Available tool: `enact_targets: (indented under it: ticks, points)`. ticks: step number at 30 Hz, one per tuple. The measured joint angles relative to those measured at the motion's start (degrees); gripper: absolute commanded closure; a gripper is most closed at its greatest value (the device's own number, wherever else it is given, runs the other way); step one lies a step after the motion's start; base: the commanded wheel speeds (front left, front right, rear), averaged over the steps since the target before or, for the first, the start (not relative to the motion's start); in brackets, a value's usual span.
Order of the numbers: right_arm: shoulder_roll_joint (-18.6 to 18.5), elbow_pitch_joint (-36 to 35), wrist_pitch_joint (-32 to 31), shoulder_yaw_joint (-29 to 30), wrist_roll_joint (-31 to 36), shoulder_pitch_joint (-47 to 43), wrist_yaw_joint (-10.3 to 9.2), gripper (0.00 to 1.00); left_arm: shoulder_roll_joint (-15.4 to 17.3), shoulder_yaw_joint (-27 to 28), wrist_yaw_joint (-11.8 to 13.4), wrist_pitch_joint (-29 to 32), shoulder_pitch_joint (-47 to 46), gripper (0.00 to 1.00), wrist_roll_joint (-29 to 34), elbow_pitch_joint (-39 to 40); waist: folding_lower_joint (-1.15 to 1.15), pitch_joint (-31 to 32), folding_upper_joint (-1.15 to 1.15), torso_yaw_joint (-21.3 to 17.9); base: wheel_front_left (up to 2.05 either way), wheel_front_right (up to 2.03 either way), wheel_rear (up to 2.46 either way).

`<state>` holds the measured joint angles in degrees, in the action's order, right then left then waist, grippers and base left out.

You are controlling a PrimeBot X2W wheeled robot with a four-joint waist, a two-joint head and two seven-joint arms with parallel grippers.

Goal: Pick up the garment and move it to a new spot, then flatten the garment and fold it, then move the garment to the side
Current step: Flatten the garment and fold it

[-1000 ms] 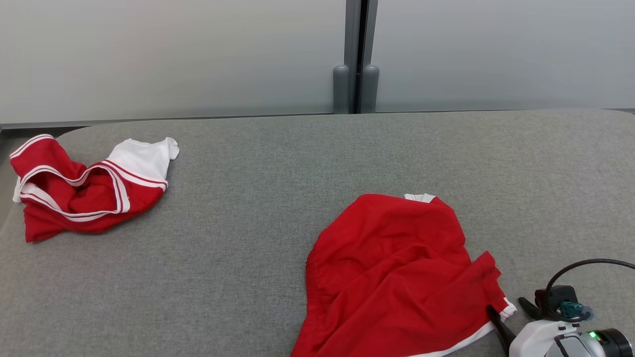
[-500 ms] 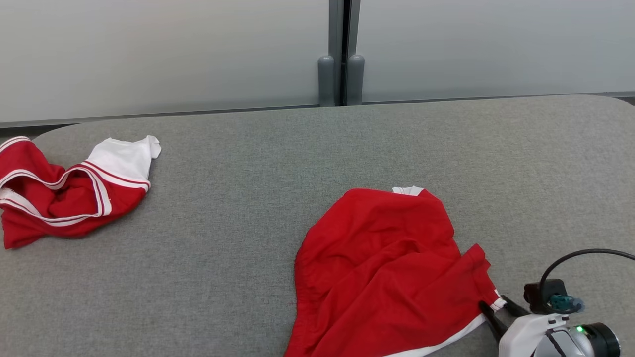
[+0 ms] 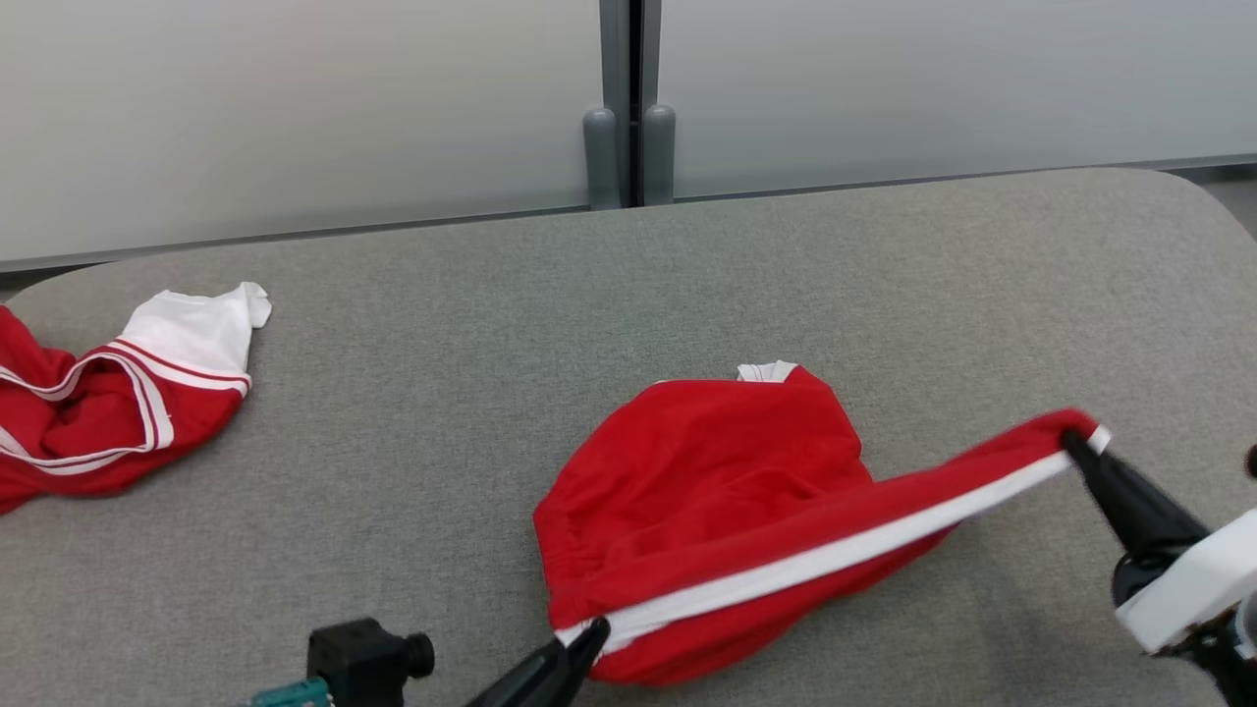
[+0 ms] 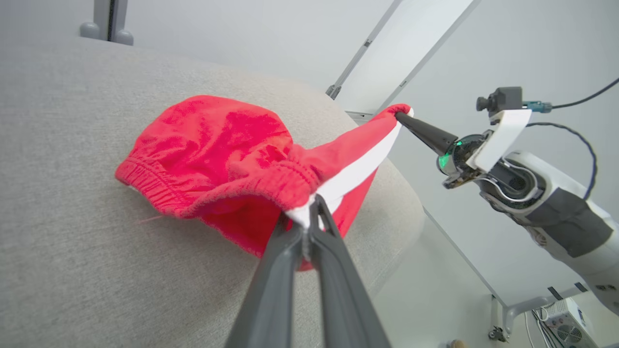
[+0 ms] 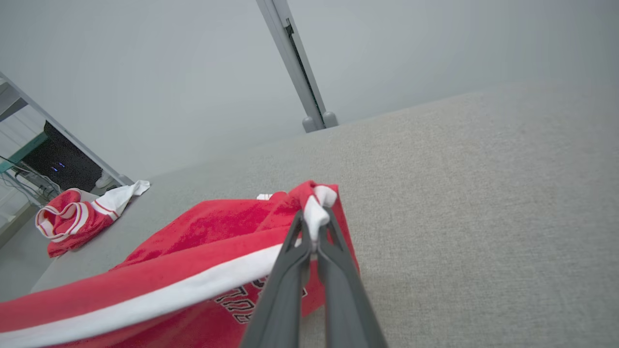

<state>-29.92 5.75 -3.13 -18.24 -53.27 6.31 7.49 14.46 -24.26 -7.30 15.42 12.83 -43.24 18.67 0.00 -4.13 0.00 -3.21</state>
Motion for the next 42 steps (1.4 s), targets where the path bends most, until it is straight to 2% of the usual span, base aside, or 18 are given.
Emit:
enact_targets:
  ticks: [3, 6, 9, 12, 15, 20, 23, 24, 28, 31, 34, 37, 42]
  points:
    - [-3.0, -8.1, -1.1, 5.5, -3.4, -0.5, 0.00, 1.00, 1.5, 1.6, 0.3, 2.0, -3.1, 1.00, -0.1, 6.5, 0.00, -1.1, 0.00, -0.8, 0.00, 0.00, 0.00]
    - [-4.4, -13.8, -3.5, 10.6, -6.5, 0.0, 0.00, 1.00, 1.8, 2.8, 0.8, 4.8, -8.9, 1.00, -1.0, 11.6, 0.00, -2.8, 0.00, -1.4, 0.00, 0.00, 0.00]
    - [-5.0, -16.9, -6.7, 14.3, -8.5, 3.7, 0.00, 1.00, 1.8, 4.4, 1.2, 8.2, -18.2, 1.00, -1.9, 12.7, 0.00, -5.3, 0.00, -1.6, 0.00, 0.00, 0.00]
    - [-4.9, -16.9, -10.3, 17.2, -8.4, 10.9, 0.00, 1.00, 0.5, 5.3, 1.4, 12.2, -30.4, 1.00, -4.0, 10.2, 0.00, -8.6, 0.00, -1.6, 0.00, 0.00, 0.00]
    - [-3.1, -13.1, -14.1, 19.5, -5.3, 21.8, 0.00, 1.00, -0.9, 7.0, 2.1, 15.4, -45.1, 1.00, -4.8, 3.4, 0.00, -12.5, 0.00, -1.4, 0.00, 0.00, 0.00]
    - [4.4, -2.0, -19.0, 21.8, 4.4, 46.2, 0.00, 1.00, -3.8, 9.6, 2.8, 15.7, -70.2, 1.00, -2.5, -14.3, 0.00, -20.0, 0.00, -0.9, 0.00, 0.00, 0.00]
    - [9.3, 6.6, -18.4, 23.1, 13.6, 60.0, 0.03, 1.00, -5.5, 10.8, 2.6, 11.7, -82.6, 1.00, -0.1, -26.1, 0.00, -24.3, 0.00, -0.7, 0.00, 0.00, 0.00]
    - [12.9, 12.1, -16.4, 24.8, 18.5, 67.5, 0.03, 1.00, -6.6, 10.6, 2.2, 8.2, -88.5, 1.00, 1.9, -33.4, 0.00, -26.9, 0.00, -0.5, 0.00, 0.00, 0.00]
    - [17.9, 20.3, -11.6, 27.0, 25.2, 78.6, 0.02, 1.00, -7.9, 9.5, 1.3, 0.6, -98.1, 1.00, 5.0, -44.1, 0.00, -31.1, 0.00, -0.2, 0.00, 0.00, 0.00]
    - [19.8, 24.6, -8.2, 27.6, 26.8, 83.2, 0.02, 1.00, -8.5, 7.6, 0.4, -5.2, -103.2, 1.00, 6.8, -50.0, 0.00, -34.2, 0.00, -0.1, 0.00, 0.00, 0.00]
    - [21.7, 28.0, -4.4, 27.6, 25.6, 82.9, 0.01, 1.00, -9.1, 5.3, 0.1, -9.8, -103.6, 1.00, 7.2, -55.6, 0.00, -36.7, 0.00, -0.1, 0.00, 0.00, 0.00]
    - [22.6, 29.0, -1.7, 25.0, 23.1, 76.7, 0.01, 1.00, -9.5, 1.2, 0.0, -11.8, -100.5, 1.00, 4.6, -58.3, 0.01, -38.1, 0.00, -0.2, 0.00, 0.00, 0.00]
    - [22.2, 27.3, 1.8, 22.1, 16.4, 64.4, 0.00, 1.00, -7.8, -5.5, 0.0, -14.1, -91.0, 1.00, -1.3, -56.0, 0.00, -37.5, 0.00, -0.8, 0.00, 0.00, 0.00]
